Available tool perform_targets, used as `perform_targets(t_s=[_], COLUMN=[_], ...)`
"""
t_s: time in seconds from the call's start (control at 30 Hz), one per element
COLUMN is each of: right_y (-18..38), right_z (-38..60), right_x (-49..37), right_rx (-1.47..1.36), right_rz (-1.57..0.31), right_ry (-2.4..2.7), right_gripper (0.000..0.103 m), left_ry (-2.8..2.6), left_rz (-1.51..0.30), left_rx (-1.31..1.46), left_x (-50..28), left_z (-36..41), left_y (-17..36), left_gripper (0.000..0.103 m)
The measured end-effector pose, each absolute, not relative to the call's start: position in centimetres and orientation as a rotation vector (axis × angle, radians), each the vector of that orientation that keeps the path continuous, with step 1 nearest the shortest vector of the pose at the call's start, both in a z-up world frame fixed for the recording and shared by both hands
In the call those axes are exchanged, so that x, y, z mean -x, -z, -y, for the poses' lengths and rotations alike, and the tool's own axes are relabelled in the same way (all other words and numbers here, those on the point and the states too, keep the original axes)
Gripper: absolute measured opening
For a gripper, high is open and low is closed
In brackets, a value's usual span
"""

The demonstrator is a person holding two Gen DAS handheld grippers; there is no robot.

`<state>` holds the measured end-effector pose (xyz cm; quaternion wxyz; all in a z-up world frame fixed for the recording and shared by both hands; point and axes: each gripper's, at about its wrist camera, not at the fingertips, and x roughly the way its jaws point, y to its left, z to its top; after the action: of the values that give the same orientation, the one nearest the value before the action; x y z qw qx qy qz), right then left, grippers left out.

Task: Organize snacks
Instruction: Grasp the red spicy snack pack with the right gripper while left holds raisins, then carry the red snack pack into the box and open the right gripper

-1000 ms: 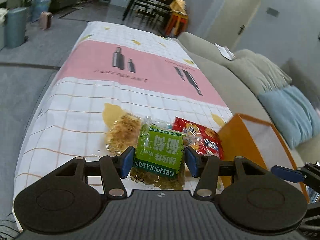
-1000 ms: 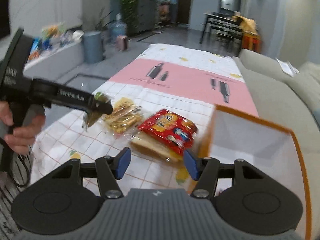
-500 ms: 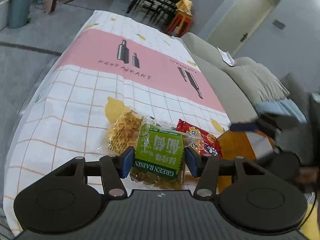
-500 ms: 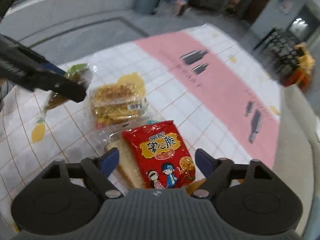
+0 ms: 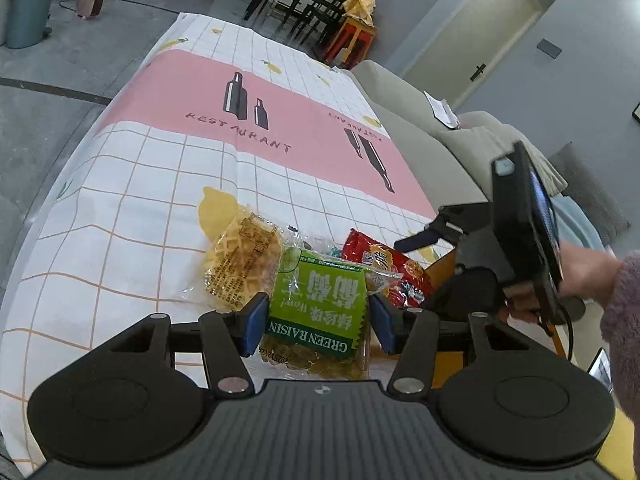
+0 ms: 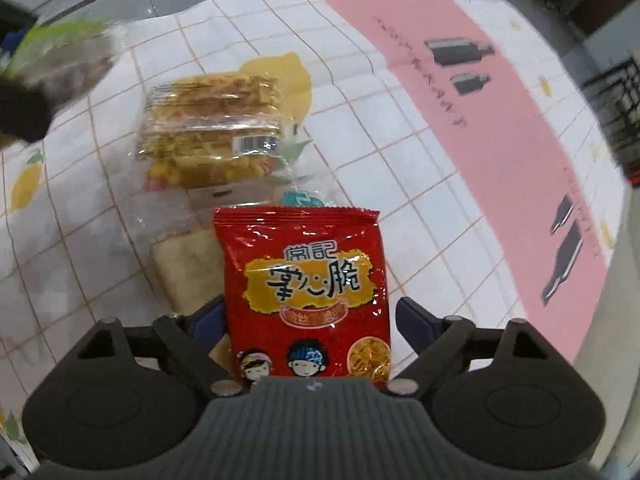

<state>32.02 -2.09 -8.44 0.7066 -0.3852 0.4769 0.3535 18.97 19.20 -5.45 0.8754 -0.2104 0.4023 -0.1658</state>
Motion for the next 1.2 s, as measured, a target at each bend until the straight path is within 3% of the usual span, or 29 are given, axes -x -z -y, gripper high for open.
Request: perform_targets(t_s=[0.13,0.17,0.23,0.33,0.53,0.7,0.97,1.2], right_y=[9.0,9.0,8.6,8.1,6.3,2.7,-6.1,-5.4], right_z=[2.6,2.7,3.0,3.0,4.1,7.2,15.3,21.7], right_x=[-34.2,-34.7,-34.7,-33.2,-31.6,-31.1,-24.8,-21.9], right_rx=[0.756,0.716,0.657,0.734,0.674,0.416,0.017,-0.162], right_rz=[-1.179,-1.214,-1.220,-1.117,-1.078,-0.996,-0.709,-0.817], right_ry=[-0.772,-0.759,-0.779,-0.790,-0.787,-0.754,-0.621,-0.427], right_gripper=[0.092,0.083,0.074,0.072,0.072,0.072,0.072,0.072], left_ry=[0.355,0.355,0.357,0.360,0.366,0.410,0.430,0.433], left_rz=[-0.836,-0.835,-0.833,-0.822,-0.811,-0.794,-0.801,-0.802], left_rx=[0.439,0.439,0.435,0.433,0.416,0.395,0.372,0.318], left_x=[-19.0,-19.0,-18.8,-18.6,-18.5,-17.9,-17.7,-17.2], left_z=[-19.2,-19.2,-19.3,-19.4,-19.1,-18.6,-17.4,-16.4], left_y=[5.4,5.3,5.3,5.1,5.0,4.6,4.5,4.2], left_gripper=[0.062,0.062,0.062,0.062,0.062,0.062,0.062,0.062])
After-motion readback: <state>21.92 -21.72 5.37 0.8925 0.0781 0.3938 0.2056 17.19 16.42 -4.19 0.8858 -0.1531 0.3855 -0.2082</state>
